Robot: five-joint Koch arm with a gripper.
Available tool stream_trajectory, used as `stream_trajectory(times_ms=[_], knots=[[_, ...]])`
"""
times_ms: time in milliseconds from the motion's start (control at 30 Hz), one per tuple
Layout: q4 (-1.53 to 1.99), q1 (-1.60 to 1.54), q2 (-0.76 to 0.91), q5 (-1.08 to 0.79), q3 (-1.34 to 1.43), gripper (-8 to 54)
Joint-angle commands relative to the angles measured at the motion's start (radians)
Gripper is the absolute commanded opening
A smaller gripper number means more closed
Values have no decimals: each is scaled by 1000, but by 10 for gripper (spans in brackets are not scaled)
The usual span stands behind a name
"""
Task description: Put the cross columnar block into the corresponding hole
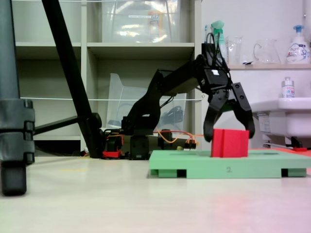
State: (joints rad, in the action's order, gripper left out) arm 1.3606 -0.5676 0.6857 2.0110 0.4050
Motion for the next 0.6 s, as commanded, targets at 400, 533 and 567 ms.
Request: stream_trajectory(times_ms=[400,533,567], knots=[[328,9,376,-126,-11,461],[336,107,601,-528,-11,454],[336,146,652,-597,-9,454]])
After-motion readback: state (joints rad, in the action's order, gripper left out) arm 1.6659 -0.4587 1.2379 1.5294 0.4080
